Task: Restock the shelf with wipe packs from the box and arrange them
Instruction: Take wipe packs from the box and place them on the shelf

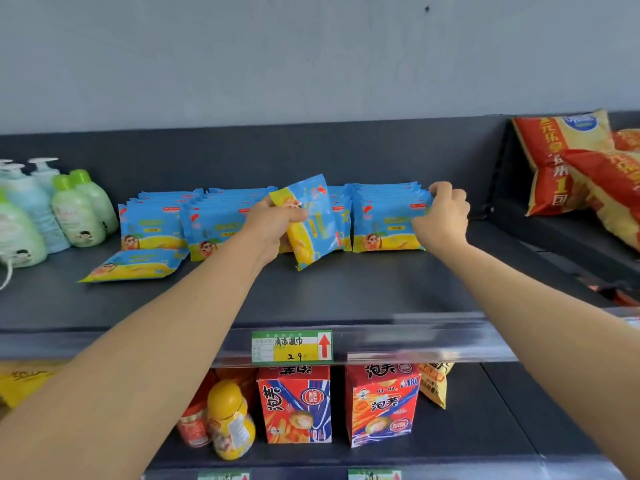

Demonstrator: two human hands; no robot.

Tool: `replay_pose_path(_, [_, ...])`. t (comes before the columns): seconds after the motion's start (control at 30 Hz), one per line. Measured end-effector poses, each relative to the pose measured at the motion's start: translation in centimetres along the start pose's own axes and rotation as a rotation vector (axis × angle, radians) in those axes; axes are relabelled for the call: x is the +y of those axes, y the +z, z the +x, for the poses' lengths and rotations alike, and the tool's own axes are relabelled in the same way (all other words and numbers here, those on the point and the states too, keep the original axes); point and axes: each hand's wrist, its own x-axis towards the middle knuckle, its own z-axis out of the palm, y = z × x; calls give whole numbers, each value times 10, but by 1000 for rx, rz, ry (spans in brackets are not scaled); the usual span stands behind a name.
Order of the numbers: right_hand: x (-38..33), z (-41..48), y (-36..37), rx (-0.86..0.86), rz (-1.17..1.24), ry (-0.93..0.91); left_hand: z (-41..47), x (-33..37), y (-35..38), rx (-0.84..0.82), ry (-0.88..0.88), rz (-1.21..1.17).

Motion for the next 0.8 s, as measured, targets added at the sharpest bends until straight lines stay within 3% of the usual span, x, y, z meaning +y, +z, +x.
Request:
replay_pose_path(0.2, [-12,-7,5,82,-117,-83,-3,-4,0,5,16,-90])
replay_pose_path(0.4, [-21,-11,6,198,-5,-222,-1,-15,-13,34,34,191])
replay_pose_path(0.6, [-29,-13,13,116,39,-324,1,-9,-23,-40,8,508])
replay_pose_path(0.8, [-36,-15,12,22,181,-237,10,-20,-22,115,68,589])
